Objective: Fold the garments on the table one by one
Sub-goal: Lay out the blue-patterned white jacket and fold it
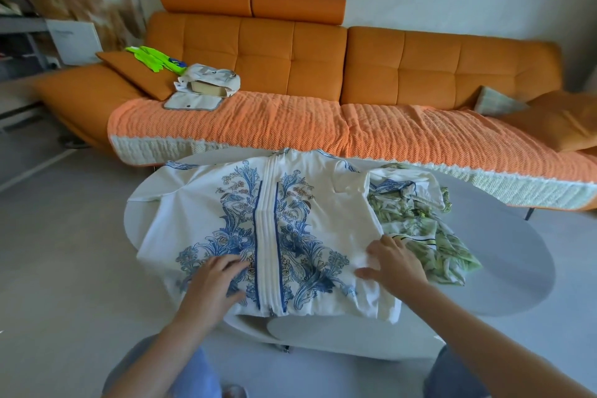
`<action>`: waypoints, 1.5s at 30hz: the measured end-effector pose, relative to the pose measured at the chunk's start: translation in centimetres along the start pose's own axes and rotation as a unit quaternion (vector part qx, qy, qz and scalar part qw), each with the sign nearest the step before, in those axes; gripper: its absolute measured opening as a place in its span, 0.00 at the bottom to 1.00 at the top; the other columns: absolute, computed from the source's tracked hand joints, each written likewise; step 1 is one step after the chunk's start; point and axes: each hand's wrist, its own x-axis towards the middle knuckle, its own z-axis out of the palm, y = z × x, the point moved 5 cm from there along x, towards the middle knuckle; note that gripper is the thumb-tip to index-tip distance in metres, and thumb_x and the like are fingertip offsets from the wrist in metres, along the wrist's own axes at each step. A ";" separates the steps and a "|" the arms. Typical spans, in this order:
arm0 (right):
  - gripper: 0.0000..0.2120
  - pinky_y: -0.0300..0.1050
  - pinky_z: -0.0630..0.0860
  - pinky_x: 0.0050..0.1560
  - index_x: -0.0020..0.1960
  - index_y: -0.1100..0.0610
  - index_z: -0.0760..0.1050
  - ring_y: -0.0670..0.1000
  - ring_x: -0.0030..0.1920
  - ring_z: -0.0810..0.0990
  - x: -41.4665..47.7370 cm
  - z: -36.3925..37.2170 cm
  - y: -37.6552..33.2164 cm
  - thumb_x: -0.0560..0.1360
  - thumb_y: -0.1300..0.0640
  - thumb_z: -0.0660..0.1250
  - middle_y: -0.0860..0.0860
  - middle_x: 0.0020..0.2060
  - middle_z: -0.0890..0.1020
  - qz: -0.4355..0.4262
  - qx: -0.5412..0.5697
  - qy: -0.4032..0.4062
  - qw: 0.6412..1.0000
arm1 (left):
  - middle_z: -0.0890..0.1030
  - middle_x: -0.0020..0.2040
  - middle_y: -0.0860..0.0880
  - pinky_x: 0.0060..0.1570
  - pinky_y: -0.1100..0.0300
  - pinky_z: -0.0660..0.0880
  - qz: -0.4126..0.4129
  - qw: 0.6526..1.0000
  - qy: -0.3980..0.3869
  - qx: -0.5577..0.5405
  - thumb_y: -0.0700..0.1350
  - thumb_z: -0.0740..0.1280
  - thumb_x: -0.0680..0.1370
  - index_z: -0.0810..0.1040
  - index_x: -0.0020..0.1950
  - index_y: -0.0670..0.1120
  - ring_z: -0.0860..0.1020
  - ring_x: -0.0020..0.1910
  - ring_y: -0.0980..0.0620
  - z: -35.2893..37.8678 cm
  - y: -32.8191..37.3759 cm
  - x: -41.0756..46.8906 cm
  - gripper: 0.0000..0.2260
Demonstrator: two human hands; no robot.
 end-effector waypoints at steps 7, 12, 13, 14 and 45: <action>0.15 0.37 0.69 0.38 0.48 0.57 0.72 0.50 0.43 0.72 1.1 0.9 1.3 0.67 0.58 0.76 0.52 0.46 0.72 0.087 0.223 -0.008 0.971 | 0.81 0.46 0.53 0.41 0.63 0.71 -0.028 0.993 0.104 -0.053 0.46 0.69 0.75 0.82 0.52 0.50 0.78 0.45 0.53 -1.9 -0.5 0.3 0.07; 0.15 0.32 0.68 0.36 0.50 0.57 0.75 0.45 0.36 0.71 0.6 0.2 0.7 0.67 0.60 0.76 0.46 0.37 0.73 0.037 0.169 -0.193 0.966 | 0.47 0.73 0.58 0.72 0.48 0.48 -0.042 0.997 -0.066 0.010 0.59 0.54 0.80 0.49 0.76 0.57 0.48 0.74 0.56 0.3 0.1 1.4 0.26; 0.16 0.33 0.69 0.36 0.53 0.58 0.75 0.45 0.36 0.71 0.4 0.0 0.7 0.68 0.60 0.75 0.46 0.38 0.73 0.035 0.121 -0.215 0.968 | 0.46 0.73 0.58 0.73 0.48 0.46 -0.044 0.994 -0.094 0.029 0.60 0.51 0.80 0.49 0.76 0.57 0.48 0.75 0.55 0.7 0.4 1.3 0.26; 0.18 0.35 0.70 0.38 0.56 0.58 0.75 0.46 0.38 0.73 0.2 -0.3 0.7 0.68 0.59 0.75 0.47 0.40 0.73 0.037 0.072 -0.224 0.971 | 0.53 0.74 0.56 0.73 0.49 0.51 -0.044 0.995 -0.083 0.030 0.60 0.52 0.80 0.55 0.75 0.56 0.56 0.75 0.53 0.7 0.4 1.3 0.24; 0.29 0.53 0.57 0.73 0.75 0.53 0.56 0.53 0.74 0.60 12.0 -1.2 -3.2 0.79 0.39 0.49 0.50 0.75 0.59 -0.064 -0.032 -0.038 0.997 | 0.43 0.78 0.52 0.72 0.46 0.40 -0.110 0.993 -0.021 -0.030 0.59 0.49 0.81 0.49 0.77 0.57 0.42 0.76 0.51 1.0 -3.3 14.2 0.25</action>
